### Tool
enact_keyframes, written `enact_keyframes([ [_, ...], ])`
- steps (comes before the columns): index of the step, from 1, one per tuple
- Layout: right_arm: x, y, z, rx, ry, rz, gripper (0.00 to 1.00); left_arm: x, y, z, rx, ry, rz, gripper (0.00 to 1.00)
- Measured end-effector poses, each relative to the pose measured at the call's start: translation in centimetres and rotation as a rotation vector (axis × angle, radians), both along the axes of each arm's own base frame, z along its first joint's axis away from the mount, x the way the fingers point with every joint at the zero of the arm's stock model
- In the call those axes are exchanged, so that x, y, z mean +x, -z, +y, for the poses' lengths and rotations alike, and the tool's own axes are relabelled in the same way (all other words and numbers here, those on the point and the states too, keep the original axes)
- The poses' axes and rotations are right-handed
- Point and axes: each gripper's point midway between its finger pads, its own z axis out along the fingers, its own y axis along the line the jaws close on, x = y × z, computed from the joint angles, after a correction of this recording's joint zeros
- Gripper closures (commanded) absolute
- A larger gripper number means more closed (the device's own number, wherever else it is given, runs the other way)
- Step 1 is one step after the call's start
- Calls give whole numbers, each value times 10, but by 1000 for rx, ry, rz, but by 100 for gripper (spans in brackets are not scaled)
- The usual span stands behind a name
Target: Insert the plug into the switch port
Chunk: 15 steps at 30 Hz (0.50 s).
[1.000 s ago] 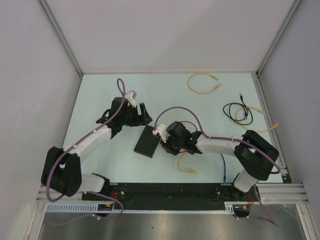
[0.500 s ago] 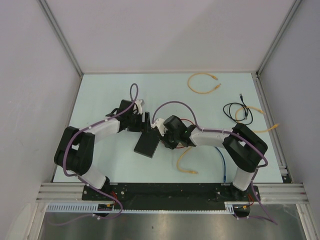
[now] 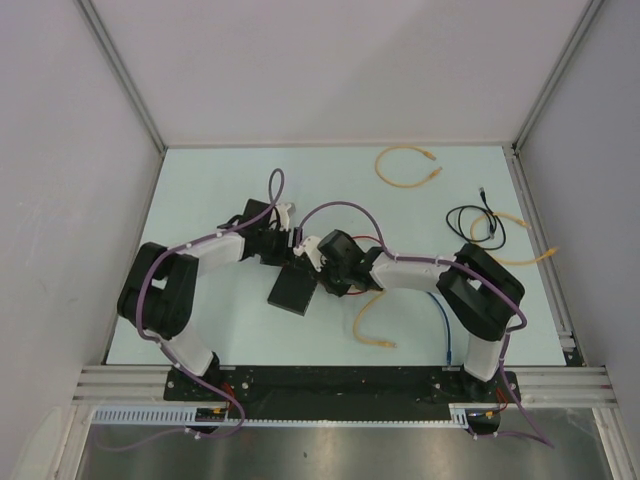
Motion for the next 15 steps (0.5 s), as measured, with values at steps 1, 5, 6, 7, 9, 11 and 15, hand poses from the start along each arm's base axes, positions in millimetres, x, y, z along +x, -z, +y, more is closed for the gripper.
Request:
enact_keyframes([
  [1,0,0,0,-6,1,-3,100,0,1,0,0,6,1,29],
  [5,0,-1,0,-37,-3,-20,100,0,2,0,2,16,8,33],
  [6,0,-1,0,-46,-7,-25,100,0,2,0,3,20,8,34],
  [7,-1,-1,1,-53,-11,-29,100,0,3,0,4,22,10,35],
  [9,-1,-2,1,-65,-18,-36,100,0,3,0,3,29,14,35],
  [11,-2,-4,1,-84,-24,-46,100,0,3,0,-1,36,15,36],
  [15,-4,-8,1,-112,-32,-62,100,0,4,0,0,43,18,38],
])
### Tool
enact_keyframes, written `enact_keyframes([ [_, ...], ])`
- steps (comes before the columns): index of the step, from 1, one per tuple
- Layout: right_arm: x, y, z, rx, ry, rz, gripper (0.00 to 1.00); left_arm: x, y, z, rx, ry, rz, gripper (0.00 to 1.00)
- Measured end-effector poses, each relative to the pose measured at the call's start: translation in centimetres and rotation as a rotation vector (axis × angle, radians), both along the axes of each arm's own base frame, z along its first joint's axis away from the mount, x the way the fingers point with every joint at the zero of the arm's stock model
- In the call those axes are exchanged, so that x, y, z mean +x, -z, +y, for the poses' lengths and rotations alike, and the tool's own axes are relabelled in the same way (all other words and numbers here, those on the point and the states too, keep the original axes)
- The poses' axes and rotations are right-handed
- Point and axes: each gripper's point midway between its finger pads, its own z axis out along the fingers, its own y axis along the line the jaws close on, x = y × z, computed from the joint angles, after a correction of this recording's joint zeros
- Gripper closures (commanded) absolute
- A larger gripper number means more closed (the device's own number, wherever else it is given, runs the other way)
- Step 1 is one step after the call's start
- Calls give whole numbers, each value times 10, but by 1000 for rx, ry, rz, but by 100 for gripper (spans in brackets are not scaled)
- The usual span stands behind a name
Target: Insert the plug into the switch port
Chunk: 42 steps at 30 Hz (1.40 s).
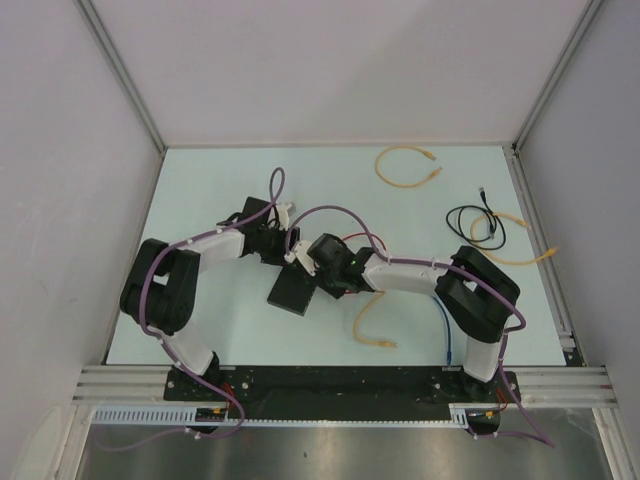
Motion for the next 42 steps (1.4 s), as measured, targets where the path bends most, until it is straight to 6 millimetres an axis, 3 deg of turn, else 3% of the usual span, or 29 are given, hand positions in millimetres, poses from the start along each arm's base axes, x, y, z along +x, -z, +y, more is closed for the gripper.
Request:
enact_keyframes([
  [18,9,7,-8,-15,73,24,100,-1,0,-2,-7,33,-1,39],
  [42,6,5,1,-13,32,-13,100,-1,0,-6,-12,76,-1,43],
])
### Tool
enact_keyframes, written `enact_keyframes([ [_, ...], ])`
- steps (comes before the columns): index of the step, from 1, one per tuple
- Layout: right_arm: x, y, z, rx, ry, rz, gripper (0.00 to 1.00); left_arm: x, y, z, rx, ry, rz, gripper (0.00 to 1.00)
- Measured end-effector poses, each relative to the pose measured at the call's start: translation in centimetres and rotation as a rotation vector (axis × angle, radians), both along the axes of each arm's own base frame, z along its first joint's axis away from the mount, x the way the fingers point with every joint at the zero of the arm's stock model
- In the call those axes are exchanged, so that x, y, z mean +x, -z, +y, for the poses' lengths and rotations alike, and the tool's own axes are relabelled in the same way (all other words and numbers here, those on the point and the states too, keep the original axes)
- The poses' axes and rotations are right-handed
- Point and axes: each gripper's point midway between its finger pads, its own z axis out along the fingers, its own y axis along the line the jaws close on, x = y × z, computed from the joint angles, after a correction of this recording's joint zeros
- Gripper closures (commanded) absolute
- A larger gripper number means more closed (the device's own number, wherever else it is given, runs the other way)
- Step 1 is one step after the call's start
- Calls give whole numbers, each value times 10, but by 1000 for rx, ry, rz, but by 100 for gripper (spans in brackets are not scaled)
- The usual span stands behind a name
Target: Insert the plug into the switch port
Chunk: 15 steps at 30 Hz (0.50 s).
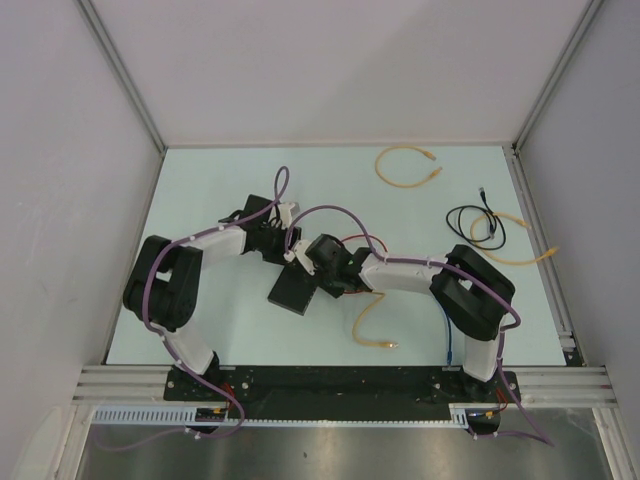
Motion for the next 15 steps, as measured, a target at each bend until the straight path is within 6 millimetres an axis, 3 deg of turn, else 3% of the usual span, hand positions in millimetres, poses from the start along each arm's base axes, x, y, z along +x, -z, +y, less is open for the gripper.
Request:
enact_keyframes([
  [15,1,-2,3,37,57,-12,100,4,0,-13,-22,-11,-40,44],
])
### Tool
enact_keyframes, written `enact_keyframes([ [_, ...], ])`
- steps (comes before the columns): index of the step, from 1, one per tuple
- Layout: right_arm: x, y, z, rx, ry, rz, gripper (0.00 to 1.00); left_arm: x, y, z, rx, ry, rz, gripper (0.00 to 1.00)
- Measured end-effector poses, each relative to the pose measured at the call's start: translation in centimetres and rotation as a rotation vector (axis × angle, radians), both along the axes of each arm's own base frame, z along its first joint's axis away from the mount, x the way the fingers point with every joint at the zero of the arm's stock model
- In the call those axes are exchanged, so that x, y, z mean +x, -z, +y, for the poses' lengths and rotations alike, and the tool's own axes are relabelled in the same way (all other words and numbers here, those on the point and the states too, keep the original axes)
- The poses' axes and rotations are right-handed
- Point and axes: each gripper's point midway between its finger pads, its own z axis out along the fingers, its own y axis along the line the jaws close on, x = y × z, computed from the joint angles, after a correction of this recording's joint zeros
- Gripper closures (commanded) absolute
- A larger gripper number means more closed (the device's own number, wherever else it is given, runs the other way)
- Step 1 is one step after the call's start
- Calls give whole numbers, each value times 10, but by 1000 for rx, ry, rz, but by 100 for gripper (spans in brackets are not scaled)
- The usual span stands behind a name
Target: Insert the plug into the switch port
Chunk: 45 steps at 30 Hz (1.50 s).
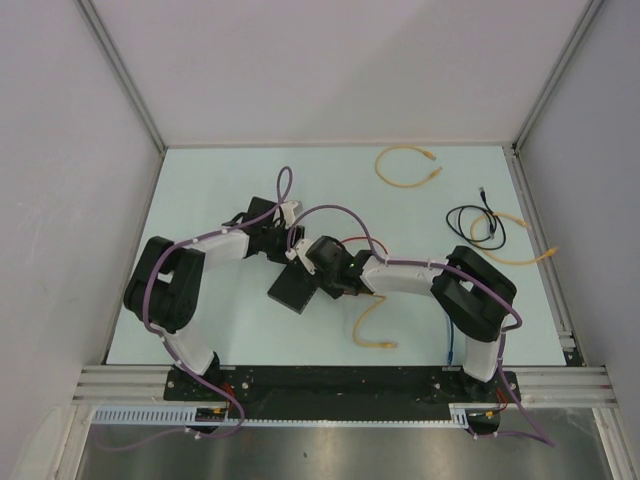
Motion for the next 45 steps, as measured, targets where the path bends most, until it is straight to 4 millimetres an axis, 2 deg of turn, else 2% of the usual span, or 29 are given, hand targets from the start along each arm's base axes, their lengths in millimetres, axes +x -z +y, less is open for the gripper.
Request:
enact_keyframes([
  [11,-2,1,1,22,15,22,100,-2,0,0,7,0,-9,46],
  [26,-4,1,9,75,50,42,100,7,-3,-3,-118,-206,-75,47],
  [32,-7,2,9,77,45,54,88,8,-1,6,-50,-239,-45,46],
  [33,-8,2,10,75,44,55,82,7,-1,7,-35,-242,-36,46],
  [39,-14,3,9,62,49,75,58,-2,-2,13,64,-241,29,45],
  [42,-17,3,7,49,52,87,52,-6,-2,15,76,-239,50,45],
  [45,-19,3,6,40,50,95,50,-8,-1,16,77,-241,62,44],
])
